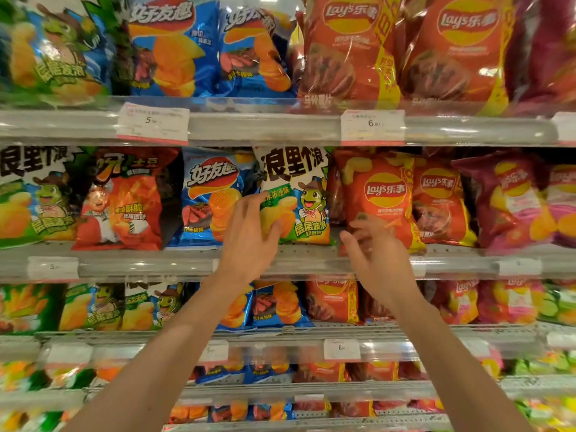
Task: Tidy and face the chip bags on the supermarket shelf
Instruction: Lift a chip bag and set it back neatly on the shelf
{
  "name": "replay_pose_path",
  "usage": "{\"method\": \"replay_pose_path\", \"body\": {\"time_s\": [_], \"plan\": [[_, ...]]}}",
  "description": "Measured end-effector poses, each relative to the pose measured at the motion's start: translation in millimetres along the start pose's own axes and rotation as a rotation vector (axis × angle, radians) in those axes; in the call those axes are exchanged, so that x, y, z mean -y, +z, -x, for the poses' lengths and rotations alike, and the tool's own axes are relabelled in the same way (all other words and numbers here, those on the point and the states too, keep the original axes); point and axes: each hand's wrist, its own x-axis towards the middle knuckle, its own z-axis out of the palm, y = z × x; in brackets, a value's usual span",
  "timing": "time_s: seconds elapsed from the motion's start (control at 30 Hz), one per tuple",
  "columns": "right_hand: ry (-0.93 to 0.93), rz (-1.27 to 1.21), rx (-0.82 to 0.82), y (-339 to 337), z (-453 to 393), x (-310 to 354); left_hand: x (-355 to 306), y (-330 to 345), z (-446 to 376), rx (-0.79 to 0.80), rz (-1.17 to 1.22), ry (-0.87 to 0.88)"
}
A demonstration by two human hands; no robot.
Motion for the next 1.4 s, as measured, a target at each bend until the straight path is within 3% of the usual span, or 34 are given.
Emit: {"method": "replay_pose_path", "body": {"time_s": [0.17,0.3,0.8,1.03,1.4], "plan": [[0.007,-0.070,0.061,31,-53,28,0,13,-21,0.071,0.027,-0.095],[0.165,-0.211,0.186,53,-69,34,1,15,-24,0.099,0.075,-0.114],[0.182,-0.455,0.063,32,-83,30,-9,-7,-30,0.037,0.438,-0.105],[0.187,-0.543,0.076,23,-48,37,-13,-25,-7,-0.028,0.560,-0.173],[0.218,-0.636,0.121,41,44,51,3,-65,70,0.087,0.668,-0.296]]}}
